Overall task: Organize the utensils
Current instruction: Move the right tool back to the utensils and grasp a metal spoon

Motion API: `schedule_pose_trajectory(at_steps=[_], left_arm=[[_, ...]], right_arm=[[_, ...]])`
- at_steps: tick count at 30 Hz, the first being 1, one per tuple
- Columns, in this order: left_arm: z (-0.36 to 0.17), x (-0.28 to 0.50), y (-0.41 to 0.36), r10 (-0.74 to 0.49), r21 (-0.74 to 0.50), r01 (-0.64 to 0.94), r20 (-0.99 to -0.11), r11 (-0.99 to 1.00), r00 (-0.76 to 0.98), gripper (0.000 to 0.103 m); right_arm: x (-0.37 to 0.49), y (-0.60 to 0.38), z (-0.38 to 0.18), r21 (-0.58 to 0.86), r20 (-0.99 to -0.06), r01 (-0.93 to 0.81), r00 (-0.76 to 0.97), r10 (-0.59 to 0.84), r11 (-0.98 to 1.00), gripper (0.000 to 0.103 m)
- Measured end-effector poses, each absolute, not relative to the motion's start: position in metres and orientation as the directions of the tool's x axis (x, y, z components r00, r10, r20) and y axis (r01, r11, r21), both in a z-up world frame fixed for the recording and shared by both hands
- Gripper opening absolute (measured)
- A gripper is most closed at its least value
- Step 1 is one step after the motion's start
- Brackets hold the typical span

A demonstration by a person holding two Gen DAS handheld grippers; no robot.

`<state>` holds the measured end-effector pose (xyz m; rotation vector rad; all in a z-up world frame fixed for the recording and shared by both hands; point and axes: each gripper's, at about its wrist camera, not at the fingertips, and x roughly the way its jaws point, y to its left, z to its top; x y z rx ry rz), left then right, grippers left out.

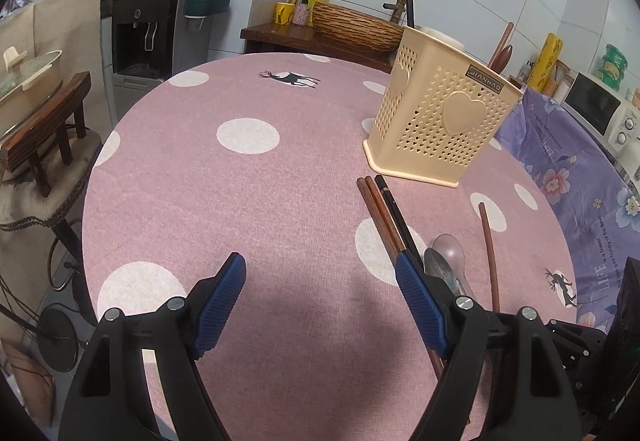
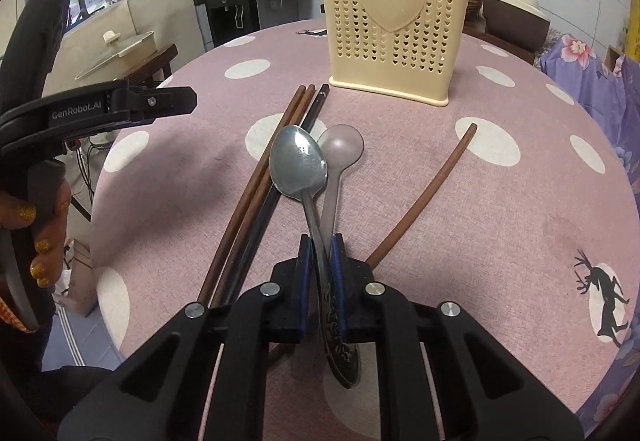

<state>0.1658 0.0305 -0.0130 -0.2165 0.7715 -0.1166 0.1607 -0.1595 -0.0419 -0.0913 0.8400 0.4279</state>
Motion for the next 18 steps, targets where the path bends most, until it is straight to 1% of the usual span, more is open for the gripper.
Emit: schedule_pose_trajectory(at_steps=[6,12,18], left_arm=[[-0.015,0.166,0.026,-0.191,-0.239,0.032,-0.681,0.971,0.707,0.076],[-0.016,0.165,0.023,-0.194,-0.240,0.034,-0.684,0.970,0.703,0.076],[-0.016,0.165,0.021,-0.193,-0.239,0.033,-0.686,0.971,0.702,0.076]], right_arm=[[0.161,-0.163,-0.042,0.120,-0.735,-0.393,0.582,0.348,0.911,0.011],[0.160,-0.160,-0.041,0.107,-0.733,-0.383,0.593,0.333,0.917,0.011],[0.159,-0.174,-0.030,0.157,-0.686,-0.342,0.637,0.351,0.927,0.010]])
